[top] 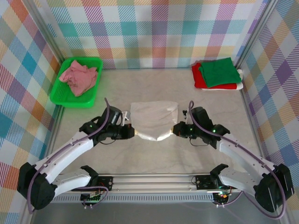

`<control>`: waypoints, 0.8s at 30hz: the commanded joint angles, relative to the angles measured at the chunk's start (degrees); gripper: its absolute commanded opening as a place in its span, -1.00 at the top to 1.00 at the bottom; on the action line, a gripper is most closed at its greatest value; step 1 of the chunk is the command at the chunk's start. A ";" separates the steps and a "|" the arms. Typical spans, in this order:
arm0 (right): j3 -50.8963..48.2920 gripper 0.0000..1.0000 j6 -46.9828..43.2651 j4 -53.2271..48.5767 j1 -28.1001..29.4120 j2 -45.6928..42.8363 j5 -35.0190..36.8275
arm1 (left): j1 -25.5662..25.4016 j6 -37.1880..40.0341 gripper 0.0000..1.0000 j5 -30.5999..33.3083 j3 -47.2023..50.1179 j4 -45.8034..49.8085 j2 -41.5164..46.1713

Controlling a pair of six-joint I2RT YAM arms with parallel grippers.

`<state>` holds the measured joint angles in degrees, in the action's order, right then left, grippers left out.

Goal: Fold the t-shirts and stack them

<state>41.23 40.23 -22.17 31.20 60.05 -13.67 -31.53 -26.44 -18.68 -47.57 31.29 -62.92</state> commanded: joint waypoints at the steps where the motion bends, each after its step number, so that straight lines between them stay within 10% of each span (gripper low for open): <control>1: 5.56 1.00 -3.09 -1.45 -4.08 4.60 1.80 | 5.29 2.18 1.00 -3.33 -4.65 -5.26 -4.45; 13: 20.55 1.00 -8.24 0.15 -11.98 25.74 -0.74 | 13.78 8.67 1.00 -4.29 -17.38 -7.39 -22.19; 24: 18.86 1.00 -8.97 -2.58 -13.80 17.90 -2.16 | 15.01 8.83 1.00 -5.50 -16.13 -4.11 -17.49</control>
<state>60.53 32.23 -23.31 18.55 80.86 -16.47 -17.69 -18.35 -24.47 -63.92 25.54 -83.50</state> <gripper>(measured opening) 0.047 0.051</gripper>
